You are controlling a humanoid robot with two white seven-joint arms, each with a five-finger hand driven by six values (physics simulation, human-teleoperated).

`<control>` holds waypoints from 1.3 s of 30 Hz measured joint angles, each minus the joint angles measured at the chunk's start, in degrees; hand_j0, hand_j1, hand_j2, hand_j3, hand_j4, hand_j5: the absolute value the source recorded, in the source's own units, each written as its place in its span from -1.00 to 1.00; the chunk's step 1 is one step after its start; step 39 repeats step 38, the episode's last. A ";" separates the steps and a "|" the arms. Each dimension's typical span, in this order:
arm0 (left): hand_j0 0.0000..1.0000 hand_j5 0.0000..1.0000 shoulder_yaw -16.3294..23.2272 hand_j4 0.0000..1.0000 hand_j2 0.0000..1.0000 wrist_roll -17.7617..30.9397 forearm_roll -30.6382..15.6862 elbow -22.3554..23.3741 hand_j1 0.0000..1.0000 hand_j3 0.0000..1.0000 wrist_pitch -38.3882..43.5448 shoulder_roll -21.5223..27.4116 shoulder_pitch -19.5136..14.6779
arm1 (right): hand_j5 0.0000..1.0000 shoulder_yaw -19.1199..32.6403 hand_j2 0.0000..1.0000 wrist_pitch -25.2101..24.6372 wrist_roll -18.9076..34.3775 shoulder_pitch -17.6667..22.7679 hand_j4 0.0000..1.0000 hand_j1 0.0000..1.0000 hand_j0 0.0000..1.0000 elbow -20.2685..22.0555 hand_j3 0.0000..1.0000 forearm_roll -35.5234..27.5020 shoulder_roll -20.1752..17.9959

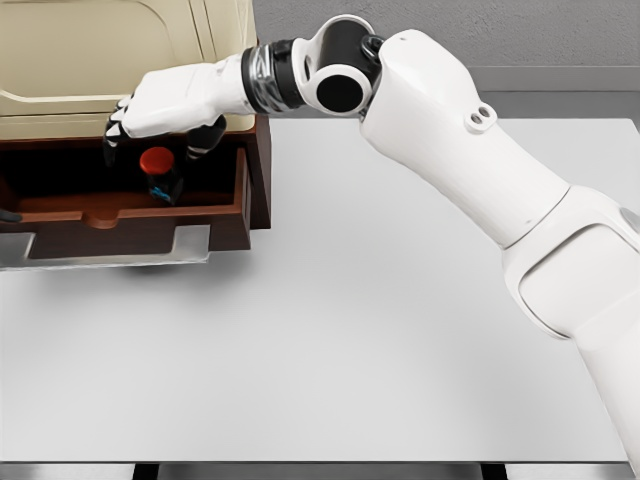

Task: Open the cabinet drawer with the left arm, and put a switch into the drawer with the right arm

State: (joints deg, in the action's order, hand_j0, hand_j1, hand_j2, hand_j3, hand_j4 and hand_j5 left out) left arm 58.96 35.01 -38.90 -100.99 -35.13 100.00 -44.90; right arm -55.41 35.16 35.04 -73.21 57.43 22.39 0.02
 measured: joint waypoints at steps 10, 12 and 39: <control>1.00 1.00 -0.06 1.00 1.00 0.00 0.05 0.00 1.00 1.00 0.00 0.00 -0.01 | 0.98 2.21 0.98 0.01 0.00 2.11 0.98 0.98 0.98 15.59 0.98 -0.11 -1.98; 1.00 1.00 -0.13 1.00 1.00 0.00 0.06 0.00 1.00 1.00 0.00 0.00 -0.02 | 0.99 3.79 0.99 0.01 0.00 3.43 0.99 0.99 0.99 19.61 0.99 -0.19 -4.54; 1.00 1.00 -1.45 1.00 1.00 0.00 0.01 -0.06 1.00 1.00 -0.02 -22.19 -5.63 | 1.00 40.87 1.00 0.01 0.00 42.19 1.00 1.00 1.00 38.05 1.00 -3.17 -45.39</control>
